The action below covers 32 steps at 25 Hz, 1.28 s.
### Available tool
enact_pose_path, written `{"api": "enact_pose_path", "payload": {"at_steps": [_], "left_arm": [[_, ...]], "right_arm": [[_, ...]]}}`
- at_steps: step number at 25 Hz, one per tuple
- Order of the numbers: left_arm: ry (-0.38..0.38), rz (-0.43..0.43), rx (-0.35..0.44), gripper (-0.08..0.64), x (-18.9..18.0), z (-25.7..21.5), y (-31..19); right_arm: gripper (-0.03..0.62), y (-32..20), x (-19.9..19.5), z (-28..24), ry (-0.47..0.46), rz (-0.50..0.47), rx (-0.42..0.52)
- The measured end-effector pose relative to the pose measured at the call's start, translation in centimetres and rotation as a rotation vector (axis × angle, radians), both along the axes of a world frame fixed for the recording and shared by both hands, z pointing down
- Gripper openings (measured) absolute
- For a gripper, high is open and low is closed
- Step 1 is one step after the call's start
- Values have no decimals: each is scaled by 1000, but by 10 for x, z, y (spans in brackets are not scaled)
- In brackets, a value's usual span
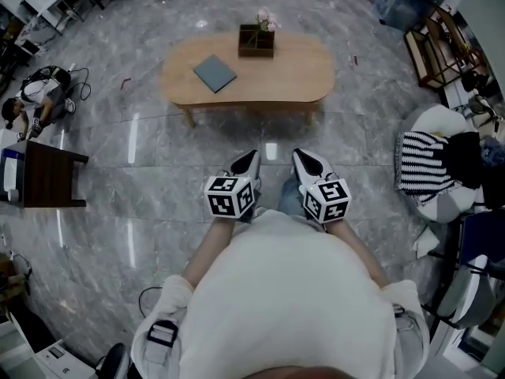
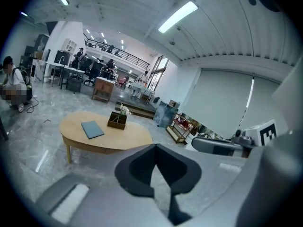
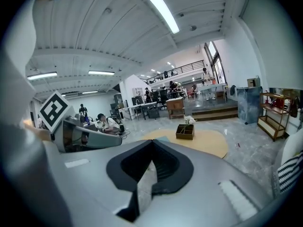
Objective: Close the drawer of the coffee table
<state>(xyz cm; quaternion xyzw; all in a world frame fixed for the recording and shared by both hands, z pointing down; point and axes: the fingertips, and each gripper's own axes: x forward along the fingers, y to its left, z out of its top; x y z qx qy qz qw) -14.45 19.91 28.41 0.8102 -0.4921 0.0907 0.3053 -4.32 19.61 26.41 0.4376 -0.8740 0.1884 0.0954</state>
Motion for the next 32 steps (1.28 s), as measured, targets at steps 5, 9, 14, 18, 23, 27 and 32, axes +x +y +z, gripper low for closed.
{"api": "enact_pose_path", "payload": {"at_steps": [5, 9, 14, 18, 23, 27, 32], "left_arm": [[8, -8, 5, 2, -3, -3, 1], [16, -10, 23, 2, -5, -9, -1], [13, -1, 44, 2, -8, -16, -1], [18, -3, 46, 2, -8, -19, 0], [31, -7, 41, 2, -10, -16, 2], [49, -14, 38, 2, -13, -15, 3], [68, -18, 34, 2, -12, -18, 3]], "right_arm": [[-2, 2, -3, -4, -10, -6, 1], [-3, 2, -8, -10, -14, -24, 30], [-3, 1, -15, -18, -6, -16, 61], [-3, 3, -17, -22, -8, -25, 68], [-3, 7, -19, -21, -5, -31, 69], [-3, 10, -21, -21, -6, -40, 70], [-3, 12, -23, -22, 1, -47, 72]]}}
